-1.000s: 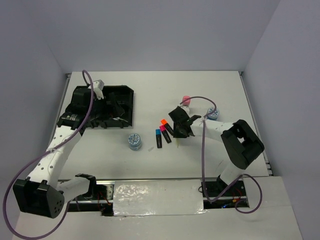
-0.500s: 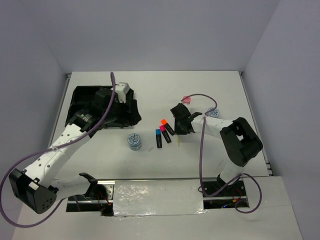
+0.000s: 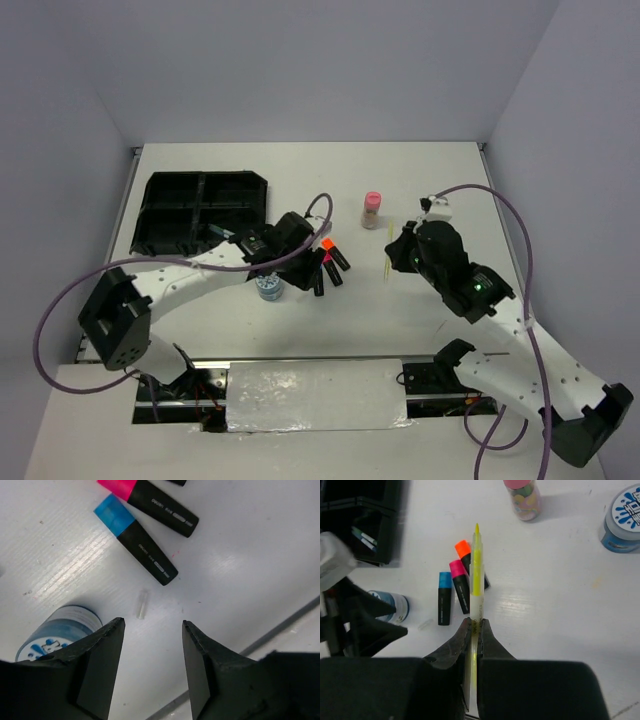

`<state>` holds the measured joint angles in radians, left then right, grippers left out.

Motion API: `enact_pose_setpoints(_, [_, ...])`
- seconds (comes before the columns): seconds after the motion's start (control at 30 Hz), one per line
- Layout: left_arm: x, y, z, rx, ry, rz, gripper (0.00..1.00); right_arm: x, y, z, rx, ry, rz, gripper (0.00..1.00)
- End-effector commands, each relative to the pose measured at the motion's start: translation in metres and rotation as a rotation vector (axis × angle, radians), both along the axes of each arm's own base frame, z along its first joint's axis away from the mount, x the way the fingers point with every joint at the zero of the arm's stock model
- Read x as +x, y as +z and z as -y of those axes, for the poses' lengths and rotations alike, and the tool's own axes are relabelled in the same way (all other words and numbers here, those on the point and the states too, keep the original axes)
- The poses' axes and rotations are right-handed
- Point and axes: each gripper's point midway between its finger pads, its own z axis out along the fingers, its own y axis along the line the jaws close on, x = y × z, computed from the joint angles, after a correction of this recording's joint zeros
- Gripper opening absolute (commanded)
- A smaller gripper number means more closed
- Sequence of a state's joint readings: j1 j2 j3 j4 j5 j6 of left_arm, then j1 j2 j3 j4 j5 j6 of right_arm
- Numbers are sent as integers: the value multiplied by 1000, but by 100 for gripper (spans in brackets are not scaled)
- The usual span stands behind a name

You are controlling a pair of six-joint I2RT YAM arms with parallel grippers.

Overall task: Sort the stationery into containers
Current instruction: Pick up the pen from the center of the board, then close the pen cap on the pen.

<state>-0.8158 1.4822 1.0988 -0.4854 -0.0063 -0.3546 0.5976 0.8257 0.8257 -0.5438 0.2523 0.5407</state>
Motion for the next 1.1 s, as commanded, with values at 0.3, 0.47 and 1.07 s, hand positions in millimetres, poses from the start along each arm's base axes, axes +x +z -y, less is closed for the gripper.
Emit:
enact_pose_setpoints(0.3, [14,-64,-4,163,-6,-23,52,-30,-5,12,-50,75,-42,0])
enact_pose_setpoints(0.47, [8,-79,-3,199,-17,-48,51,-32,-3,6,-36,102,-34,0])
enact_pose_setpoints(1.07, [-20,-131,-16,280,-24,-158,35,-38,23,4,-11,125,17,0])
